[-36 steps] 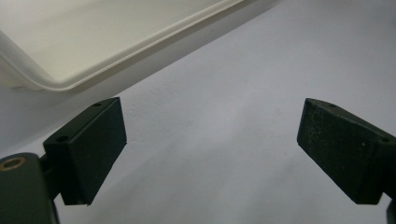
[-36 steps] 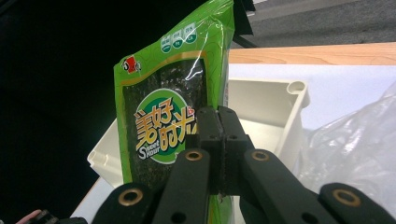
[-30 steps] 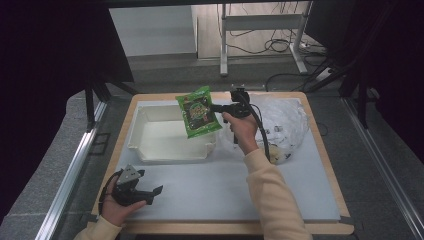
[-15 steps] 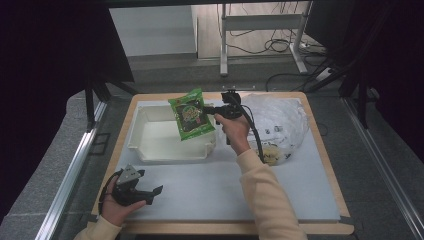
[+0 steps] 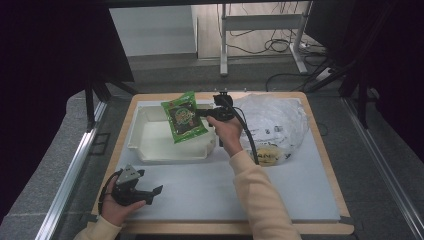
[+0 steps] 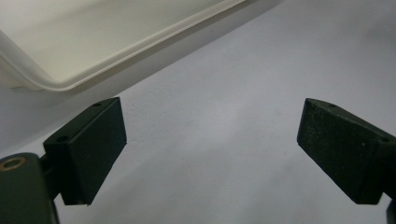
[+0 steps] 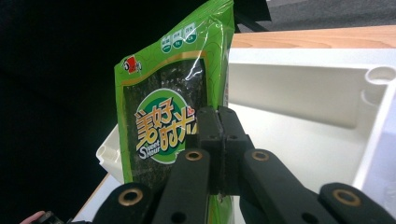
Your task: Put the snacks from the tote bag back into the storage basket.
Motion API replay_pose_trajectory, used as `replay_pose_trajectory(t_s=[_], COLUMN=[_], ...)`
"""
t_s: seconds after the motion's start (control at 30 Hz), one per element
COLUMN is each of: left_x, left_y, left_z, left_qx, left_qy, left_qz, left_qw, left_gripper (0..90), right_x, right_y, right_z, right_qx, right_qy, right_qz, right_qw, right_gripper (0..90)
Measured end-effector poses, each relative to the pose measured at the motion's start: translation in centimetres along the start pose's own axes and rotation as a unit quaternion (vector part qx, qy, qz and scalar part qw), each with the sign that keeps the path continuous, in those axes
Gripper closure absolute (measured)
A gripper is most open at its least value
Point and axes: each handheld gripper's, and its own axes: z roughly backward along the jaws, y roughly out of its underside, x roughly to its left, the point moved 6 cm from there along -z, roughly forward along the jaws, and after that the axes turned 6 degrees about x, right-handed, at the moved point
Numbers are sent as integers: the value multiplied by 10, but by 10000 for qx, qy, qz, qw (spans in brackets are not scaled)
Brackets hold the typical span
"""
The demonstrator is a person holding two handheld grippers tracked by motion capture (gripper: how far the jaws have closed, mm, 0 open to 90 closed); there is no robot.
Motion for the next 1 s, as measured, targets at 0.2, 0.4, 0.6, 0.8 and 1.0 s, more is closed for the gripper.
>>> replay_pose_trajectory(t_s=[0.2,0.4,0.6,0.8,1.0], left_x=[0,0,0,0,0], left_y=[0,0,0,0,0], left_z=[0,0,1,1,1], left_qx=[4,-3,-17,-28,-39], left_qy=[3,21,26,36,49], left_qz=[4,5,1,25,31], left_qw=[10000,10000,10000,10000,10000], left_gripper=[83,83,84,84,84], right_x=[5,10,16,19,22], right_y=[3,6,8,10,11], right_z=[-8,-17,-27,-36,-45], right_qx=[39,87,149,198,231], right_qy=[-23,-72,-84,-71,-39], right_qz=[25,14,37,54,90], right_qw=[10000,9999,9998,9998,9997], right_gripper=[897,898,898,898,897])
